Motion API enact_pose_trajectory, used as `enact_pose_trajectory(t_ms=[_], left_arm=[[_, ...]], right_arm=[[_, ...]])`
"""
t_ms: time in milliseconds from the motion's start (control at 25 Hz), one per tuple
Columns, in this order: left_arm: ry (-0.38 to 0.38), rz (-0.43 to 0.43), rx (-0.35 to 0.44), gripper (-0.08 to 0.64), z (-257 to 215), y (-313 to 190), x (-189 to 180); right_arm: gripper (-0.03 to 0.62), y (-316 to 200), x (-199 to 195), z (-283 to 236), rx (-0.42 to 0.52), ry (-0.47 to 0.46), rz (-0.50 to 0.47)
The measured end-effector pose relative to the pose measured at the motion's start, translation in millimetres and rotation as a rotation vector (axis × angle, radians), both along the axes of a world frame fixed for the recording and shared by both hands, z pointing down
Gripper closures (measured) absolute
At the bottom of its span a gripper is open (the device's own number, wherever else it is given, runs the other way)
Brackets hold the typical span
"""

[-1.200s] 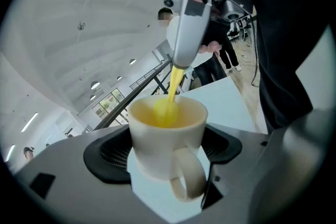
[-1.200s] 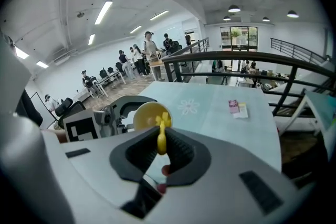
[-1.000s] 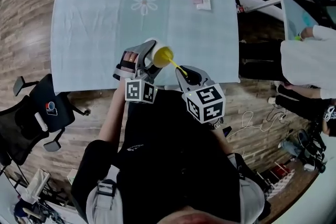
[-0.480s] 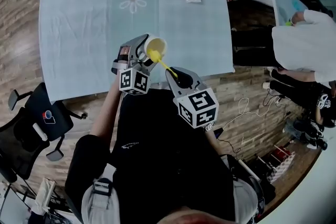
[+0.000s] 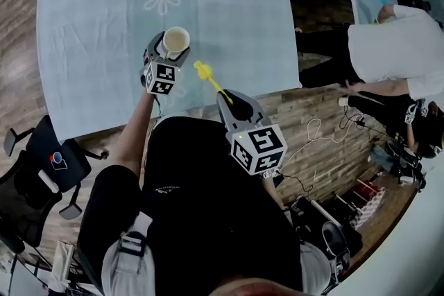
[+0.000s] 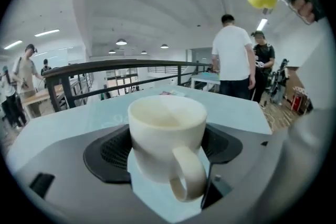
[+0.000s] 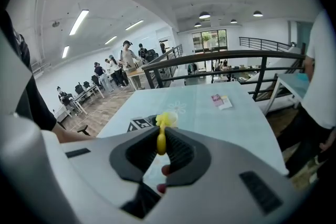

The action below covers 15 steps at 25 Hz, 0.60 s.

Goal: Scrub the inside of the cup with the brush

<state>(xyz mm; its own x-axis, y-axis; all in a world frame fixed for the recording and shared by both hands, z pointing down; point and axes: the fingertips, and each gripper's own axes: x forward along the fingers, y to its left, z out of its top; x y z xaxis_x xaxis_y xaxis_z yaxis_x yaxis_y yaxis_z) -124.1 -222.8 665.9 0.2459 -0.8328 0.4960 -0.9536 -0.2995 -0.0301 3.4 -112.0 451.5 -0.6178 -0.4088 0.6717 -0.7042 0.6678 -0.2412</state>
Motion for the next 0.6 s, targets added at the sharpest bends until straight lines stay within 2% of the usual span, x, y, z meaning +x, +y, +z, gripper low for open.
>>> enact_pose_trajectory(t_ms=[120, 320, 440, 600], left_arm=[[0.031, -0.083, 0.002, 0.156, 10.3, -19.4, -12.4], [0.077, -0.158, -0.007, 0.156, 27.1, -46.2, -14.7], [0.099, -0.171, -0.024, 0.156, 38.3, -52.4, -6.8], [0.099, -0.141, -0.053, 0.156, 53.3, -50.3, 5.9]], right_arm=[[0.554, 0.7, 8.2, 2.1, 0.000, 0.010, 0.036], [0.554, -1.0, 16.3, -0.8, 0.001, 0.012, 0.069], [0.554, -0.2, 21.0, 0.4, -0.004, 0.022, 0.076], [0.554, 1.1, 24.5, 2.8, -0.011, 0.031, 0.083]])
